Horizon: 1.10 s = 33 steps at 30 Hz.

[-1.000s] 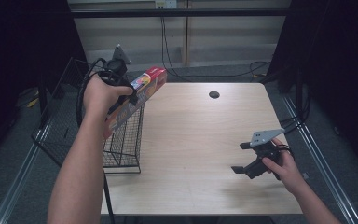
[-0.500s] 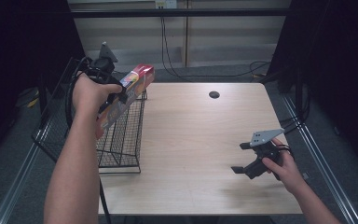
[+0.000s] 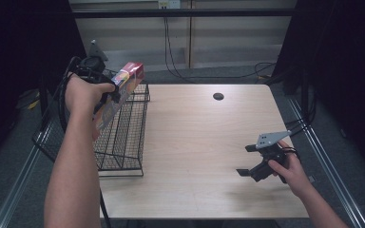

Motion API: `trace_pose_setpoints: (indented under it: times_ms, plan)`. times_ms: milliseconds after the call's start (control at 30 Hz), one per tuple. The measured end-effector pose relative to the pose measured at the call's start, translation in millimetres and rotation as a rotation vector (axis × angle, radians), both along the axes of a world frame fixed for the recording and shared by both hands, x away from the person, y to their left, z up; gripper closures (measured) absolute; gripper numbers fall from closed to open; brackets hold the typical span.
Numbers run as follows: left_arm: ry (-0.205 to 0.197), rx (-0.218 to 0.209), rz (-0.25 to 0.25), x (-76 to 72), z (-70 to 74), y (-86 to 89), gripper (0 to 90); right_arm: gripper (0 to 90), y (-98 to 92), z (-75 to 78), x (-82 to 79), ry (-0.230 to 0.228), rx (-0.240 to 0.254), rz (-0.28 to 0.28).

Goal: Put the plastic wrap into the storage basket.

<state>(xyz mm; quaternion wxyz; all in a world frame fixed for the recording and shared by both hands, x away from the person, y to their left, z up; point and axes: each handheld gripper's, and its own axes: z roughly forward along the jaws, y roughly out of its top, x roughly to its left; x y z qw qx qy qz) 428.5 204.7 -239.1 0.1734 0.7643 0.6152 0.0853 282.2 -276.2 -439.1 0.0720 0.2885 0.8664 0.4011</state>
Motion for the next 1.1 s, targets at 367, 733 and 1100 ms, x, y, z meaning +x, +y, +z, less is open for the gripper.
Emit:
trace_pose_setpoints:
  times_ms: [367,733,1100]
  plan:
    - [-0.023,0.024,0.088,-2.3,1.5,18.8,43.5,1.8,-2.4,-1.4,0.8,-0.004,0.006,-0.002]
    - [-0.034,0.019,0.167,-7.9,2.8,36.3,43.4,1.8,-4.2,-0.8,0.6,-0.004,0.011,-0.006]
    - [-0.029,0.027,0.237,-15.8,-1.4,47.4,43.3,1.8,-3.6,-2.0,-0.6,0.003,0.018,0.000]
